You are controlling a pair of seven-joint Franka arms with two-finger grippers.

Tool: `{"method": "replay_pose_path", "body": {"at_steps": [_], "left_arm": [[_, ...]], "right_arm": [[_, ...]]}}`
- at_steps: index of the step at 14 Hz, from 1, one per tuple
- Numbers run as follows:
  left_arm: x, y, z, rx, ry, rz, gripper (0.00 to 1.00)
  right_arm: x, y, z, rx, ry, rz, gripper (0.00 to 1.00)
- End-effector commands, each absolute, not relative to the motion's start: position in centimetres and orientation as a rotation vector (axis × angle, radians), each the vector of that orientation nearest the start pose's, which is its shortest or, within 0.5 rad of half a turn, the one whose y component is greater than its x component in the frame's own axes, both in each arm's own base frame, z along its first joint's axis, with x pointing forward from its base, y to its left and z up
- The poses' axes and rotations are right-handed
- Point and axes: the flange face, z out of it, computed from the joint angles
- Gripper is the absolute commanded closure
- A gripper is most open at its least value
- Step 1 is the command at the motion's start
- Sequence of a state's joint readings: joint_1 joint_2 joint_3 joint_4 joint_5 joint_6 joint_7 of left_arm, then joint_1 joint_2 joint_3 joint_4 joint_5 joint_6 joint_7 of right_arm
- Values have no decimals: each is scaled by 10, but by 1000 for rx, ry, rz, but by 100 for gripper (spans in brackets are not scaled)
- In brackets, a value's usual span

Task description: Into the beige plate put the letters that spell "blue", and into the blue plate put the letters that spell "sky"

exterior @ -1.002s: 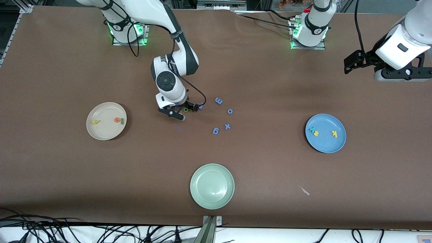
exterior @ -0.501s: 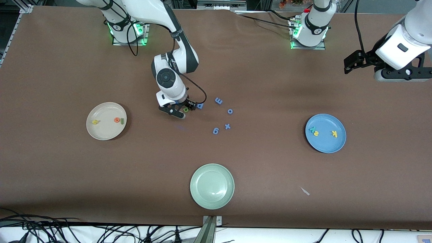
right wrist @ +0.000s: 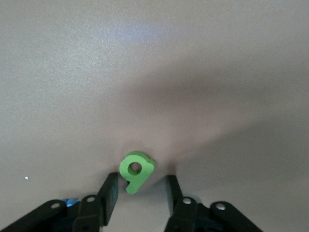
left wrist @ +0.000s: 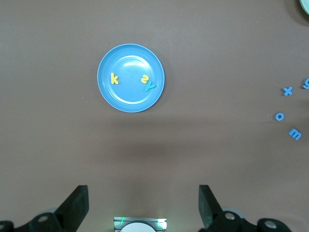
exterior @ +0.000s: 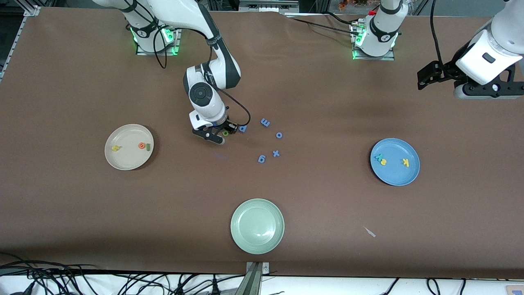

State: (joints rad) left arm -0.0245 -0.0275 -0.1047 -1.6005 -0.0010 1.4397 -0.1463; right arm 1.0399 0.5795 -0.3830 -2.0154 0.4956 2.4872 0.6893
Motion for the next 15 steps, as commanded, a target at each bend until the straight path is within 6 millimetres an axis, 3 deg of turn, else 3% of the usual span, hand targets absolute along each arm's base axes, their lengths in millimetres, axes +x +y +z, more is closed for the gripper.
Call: {"method": "replay_pose_path", "body": {"at_steps": [1,3,15], "left_arm": [[529,-68,619,-3127,-39,219,0],[529,-68,619,-3127,-39,219,0],[528,-68,618,-3126,-39,222,0]], "right_arm": [[474,359,172,-3021,593,93,55],[475,358,171,-3026,577,92,57],[484,356,174,-3007,603,82,91]]}}
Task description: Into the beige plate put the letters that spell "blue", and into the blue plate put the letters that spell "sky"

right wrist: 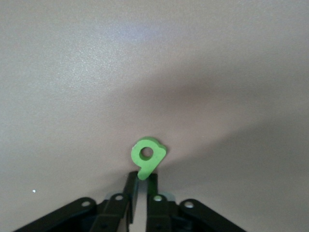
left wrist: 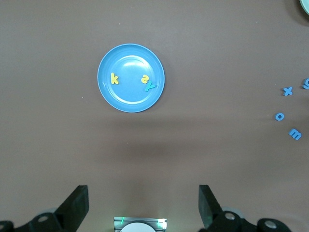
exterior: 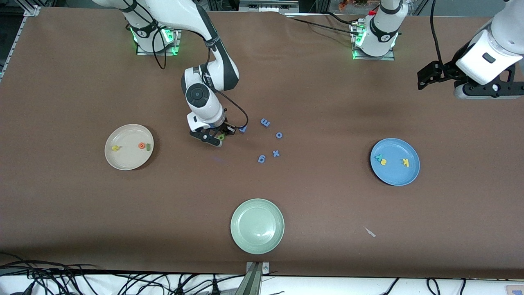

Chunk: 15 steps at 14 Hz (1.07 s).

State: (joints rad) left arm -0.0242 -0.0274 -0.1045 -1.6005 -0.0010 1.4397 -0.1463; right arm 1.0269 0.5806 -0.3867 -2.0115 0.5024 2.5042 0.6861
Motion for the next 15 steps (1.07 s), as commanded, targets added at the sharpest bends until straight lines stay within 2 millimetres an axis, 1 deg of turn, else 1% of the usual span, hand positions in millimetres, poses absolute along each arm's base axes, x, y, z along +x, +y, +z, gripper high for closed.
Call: {"method": "replay_pose_path", "body": {"at_steps": [1,4,10,11,12,13,14,15], "left_arm": [[528,-68,618,-3126,-39,224,0],[528,-68,618,-3126,-39,224,0],[529,-68,618,-3126,-39,226,0],[528,-68,618,-3126,-39,224,0],[528,-68,618,-3126,-39,222,0],[528,-68,618,-3126,-39,222,0],[528,-68,618,-3126,-39,224,0],[528,-68,618,-3126,-39,222,0]], "right_arm": [[484,356,174,-3007,603,82,94],[484,357,174,-3007,600,82,100],[496,358,186,-2996,591,89,100],[502,358,191,-2994,597,118,88],[509,354,197,-2995,611,142,62],[516,350,203,-3001,608,146,43],[521,345,206,-3005,600,143,31],[521,343,205,-3009,591,144,24]]}}
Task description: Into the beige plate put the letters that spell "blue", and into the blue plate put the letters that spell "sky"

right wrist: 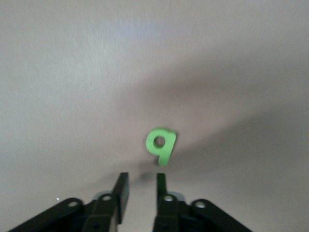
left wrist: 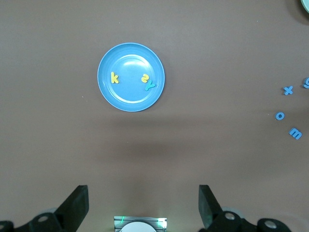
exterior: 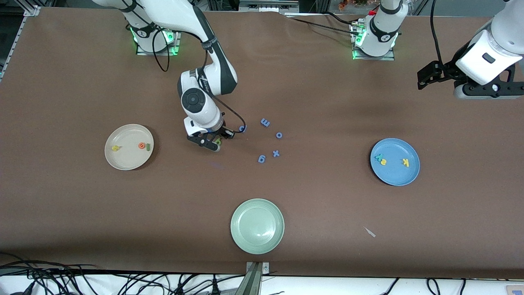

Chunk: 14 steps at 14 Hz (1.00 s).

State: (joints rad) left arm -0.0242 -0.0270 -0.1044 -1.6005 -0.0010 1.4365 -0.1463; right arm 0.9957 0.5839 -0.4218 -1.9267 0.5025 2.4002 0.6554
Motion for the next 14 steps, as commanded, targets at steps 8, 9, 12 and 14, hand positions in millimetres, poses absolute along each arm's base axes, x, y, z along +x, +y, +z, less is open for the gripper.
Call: {"method": "replay_pose_path", "body": {"at_steps": [8,9,12,14], "left_arm": [[527,-68,618,-3123,-41,240,0],[527,-68,618,-3123,-41,238,0],[527,-69,618,-3125,-39,239,0],[527,-71,619,-3125,-34,236,0]], "right_arm": [[529,335,183,-3033,599,116,20],[533,330,183,-3031,604,116,20],[535,325,179,-3031,608,112,23],[535,324,177,-3033,608,114,32]]}}
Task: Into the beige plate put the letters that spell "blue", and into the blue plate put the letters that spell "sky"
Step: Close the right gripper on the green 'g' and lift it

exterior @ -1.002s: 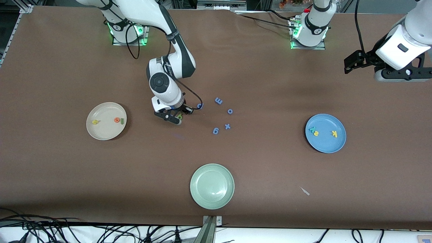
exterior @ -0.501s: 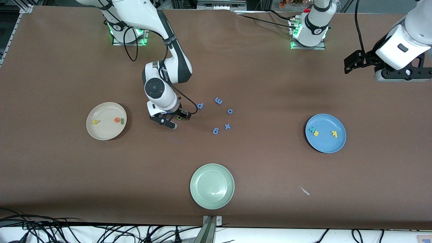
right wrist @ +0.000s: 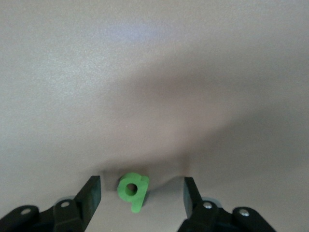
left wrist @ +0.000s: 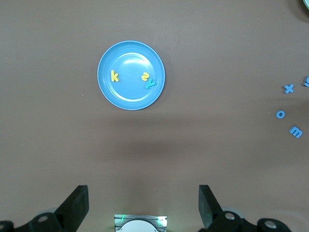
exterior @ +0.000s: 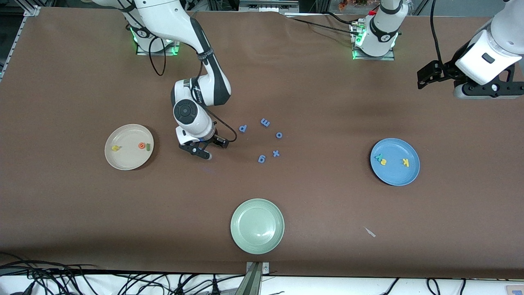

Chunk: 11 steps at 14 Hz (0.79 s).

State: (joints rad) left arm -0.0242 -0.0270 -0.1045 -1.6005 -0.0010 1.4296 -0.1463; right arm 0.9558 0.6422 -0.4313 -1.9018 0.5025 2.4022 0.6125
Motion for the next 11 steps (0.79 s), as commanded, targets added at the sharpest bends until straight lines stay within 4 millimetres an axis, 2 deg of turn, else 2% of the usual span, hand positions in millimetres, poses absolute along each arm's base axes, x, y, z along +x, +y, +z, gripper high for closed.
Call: {"method": "replay_pose_path", "body": {"at_steps": [1,11], "left_arm": [[527,-71,620,-3126,-34,231,0],[527,-71,619,-3125,-32,236,0]], "right_arm": [[535,325,176,-3034,607,114,34],[532,330,175,-3030,603,115,36]]}}
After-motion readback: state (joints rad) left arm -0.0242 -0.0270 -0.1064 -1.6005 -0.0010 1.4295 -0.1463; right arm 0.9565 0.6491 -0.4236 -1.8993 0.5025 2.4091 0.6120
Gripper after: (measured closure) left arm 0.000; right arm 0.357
